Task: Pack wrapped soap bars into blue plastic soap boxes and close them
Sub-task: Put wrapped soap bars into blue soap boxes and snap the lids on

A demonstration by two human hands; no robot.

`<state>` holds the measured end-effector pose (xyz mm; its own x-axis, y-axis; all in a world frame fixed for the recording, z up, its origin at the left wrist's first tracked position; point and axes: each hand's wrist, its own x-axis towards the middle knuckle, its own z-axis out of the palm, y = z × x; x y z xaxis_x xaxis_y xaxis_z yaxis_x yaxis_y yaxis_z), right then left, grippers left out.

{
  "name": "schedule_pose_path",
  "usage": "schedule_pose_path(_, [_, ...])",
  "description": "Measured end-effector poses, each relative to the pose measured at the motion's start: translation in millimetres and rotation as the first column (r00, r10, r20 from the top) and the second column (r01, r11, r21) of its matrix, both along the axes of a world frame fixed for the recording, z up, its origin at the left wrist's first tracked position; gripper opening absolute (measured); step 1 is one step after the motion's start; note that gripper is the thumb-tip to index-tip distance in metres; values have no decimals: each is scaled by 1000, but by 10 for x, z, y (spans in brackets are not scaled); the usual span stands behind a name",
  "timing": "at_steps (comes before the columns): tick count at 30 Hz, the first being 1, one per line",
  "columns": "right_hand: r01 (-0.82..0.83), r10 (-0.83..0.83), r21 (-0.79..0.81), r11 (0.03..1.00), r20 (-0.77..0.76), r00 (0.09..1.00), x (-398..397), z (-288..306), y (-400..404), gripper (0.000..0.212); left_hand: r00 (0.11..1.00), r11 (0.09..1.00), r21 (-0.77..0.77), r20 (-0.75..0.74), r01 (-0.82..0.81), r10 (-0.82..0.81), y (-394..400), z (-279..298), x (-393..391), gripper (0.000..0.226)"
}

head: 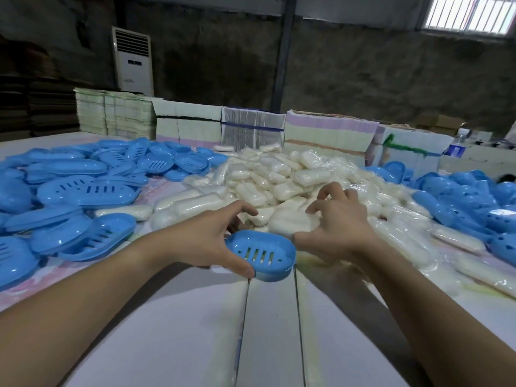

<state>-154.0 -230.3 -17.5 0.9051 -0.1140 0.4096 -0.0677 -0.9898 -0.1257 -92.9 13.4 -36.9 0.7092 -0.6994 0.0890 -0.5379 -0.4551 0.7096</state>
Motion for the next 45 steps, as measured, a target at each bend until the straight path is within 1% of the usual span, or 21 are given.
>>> schedule_pose_path(2, [-66,54,133,989,91,994,-35,79,-60,61,998,999,-9,45,-51,51,-41,-36,-3,89])
schedule_pose_path(3, [-112,95,183,977,101,990,-58,110,-72,56,996,997,-25,46,-76,77,-66,-55,-9,90])
schedule_pose_path(4, [-154,141,201,967,79,987,-82,126,-65,54,994,994,-46,42,-96,98,-93,-73,-13,91])
schedule_pose_path(6, [-217,225,162,963,-31,974,-124,118,18,54,990,990,-68,62,-120,124,-142,-96,-26,94])
schedule_pose_path(8, [-258,274,131,957,-123,954,-132,65,124,54,983,991,-44,131,-127,132,-172,-98,-42,94])
schedule_pose_path(10, [-281,304,161,946,-138,943,-107,13,193,51,977,991,-43,166,-126,132,-188,-99,-40,89])
schedule_pose_path(12, [-311,339,203,928,-119,933,-75,-26,234,44,977,990,-64,166,-128,137,-193,-116,-25,81])
schedule_pose_path(14, [-333,366,242,911,-106,925,-61,-24,226,43,970,988,-51,190,-145,152,-196,-131,-5,75])
schedule_pose_path(16, [-326,372,318,890,-94,924,-83,34,137,42,964,986,-36,207,-164,168,-195,-144,14,72])
schedule_pose_path(18, [-298,356,376,877,-93,930,-136,133,-18,32,964,985,-29,202,-167,170,-190,-153,30,72])
schedule_pose_path(21, [-249,315,364,897,-132,940,-198,220,-227,24,966,985,-32,190,-173,175,-190,-159,38,76])
schedule_pose_path(24, [-232,314,347,909,-203,928,-169,174,-234,16,967,985,-29,186,-173,175,-211,-156,29,78])
schedule_pose_path(26, [-220,309,341,914,-233,922,-139,115,-180,17,965,984,-20,194,-175,176,-212,-152,21,77])
schedule_pose_path(29, [-217,289,313,925,-206,935,-117,80,-140,21,964,984,-8,197,-180,178,-226,-140,23,73])
schedule_pose_path(32, [-247,283,221,944,-151,947,-110,82,-111,22,957,980,7,217,-201,195,-312,-124,23,71])
schedule_pose_path(34, [-249,277,182,951,-147,950,-107,78,-86,23,953,977,30,231,-210,198,-378,-92,31,66])
schedule_pose_path(37, [-220,257,215,952,-162,953,-117,80,-132,26,956,976,93,238,-198,172,-448,-23,65,64])
schedule_pose_path(39, [-218,259,250,943,-146,955,-125,93,-194,28,956,973,131,250,-189,152,-505,13,84,66])
schedule_pose_path(41, [-214,252,251,944,-127,959,-120,105,-236,34,950,973,146,283,-181,135,-582,14,95,65])
schedule_pose_path(43, [-206,239,234,950,-121,964,-105,118,-253,36,948,980,103,289,-170,134,-630,-31,88,61])
schedule_pose_path(45, [-212,241,243,947,-97,966,-94,125,-249,31,951,988,17,274,-154,143,-609,-105,60,56])
